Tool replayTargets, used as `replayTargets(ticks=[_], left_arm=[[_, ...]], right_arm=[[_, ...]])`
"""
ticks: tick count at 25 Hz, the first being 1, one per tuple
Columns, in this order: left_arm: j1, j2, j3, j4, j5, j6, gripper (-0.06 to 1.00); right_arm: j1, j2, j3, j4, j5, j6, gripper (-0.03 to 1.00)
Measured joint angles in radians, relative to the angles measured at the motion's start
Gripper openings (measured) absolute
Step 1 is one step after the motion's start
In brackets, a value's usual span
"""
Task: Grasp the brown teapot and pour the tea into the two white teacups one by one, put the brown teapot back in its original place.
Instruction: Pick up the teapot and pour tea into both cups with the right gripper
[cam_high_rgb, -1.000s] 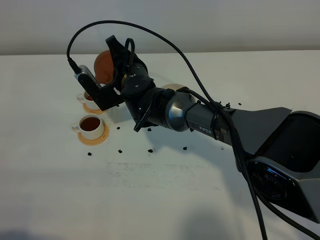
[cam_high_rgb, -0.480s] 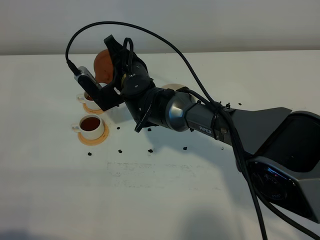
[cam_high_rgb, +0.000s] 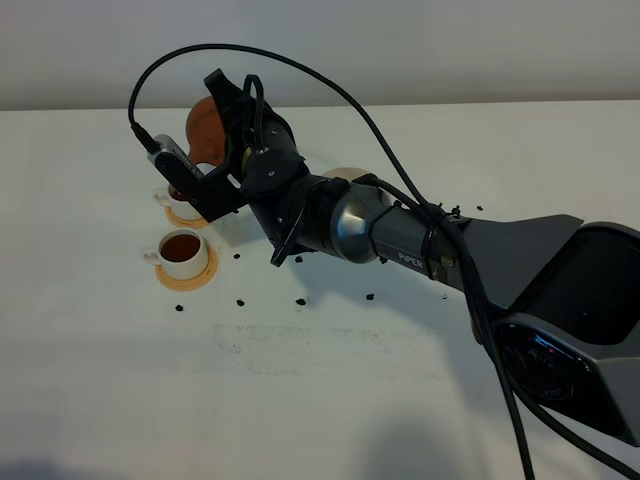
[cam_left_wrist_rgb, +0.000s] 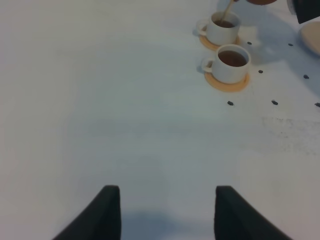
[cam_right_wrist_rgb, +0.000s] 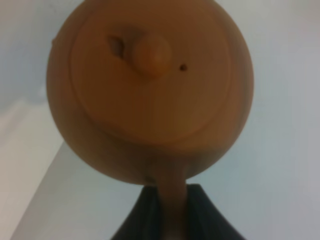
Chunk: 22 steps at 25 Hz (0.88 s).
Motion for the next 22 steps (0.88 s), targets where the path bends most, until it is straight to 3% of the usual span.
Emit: replayTargets(ticks=[22], left_arm=[[0.000, 0.000, 0.000, 0.000, 0.000, 0.000, 0.45]], right_arm=[[0.000, 0.000, 0.000, -0.021, 0.000, -0.001, 0.09]])
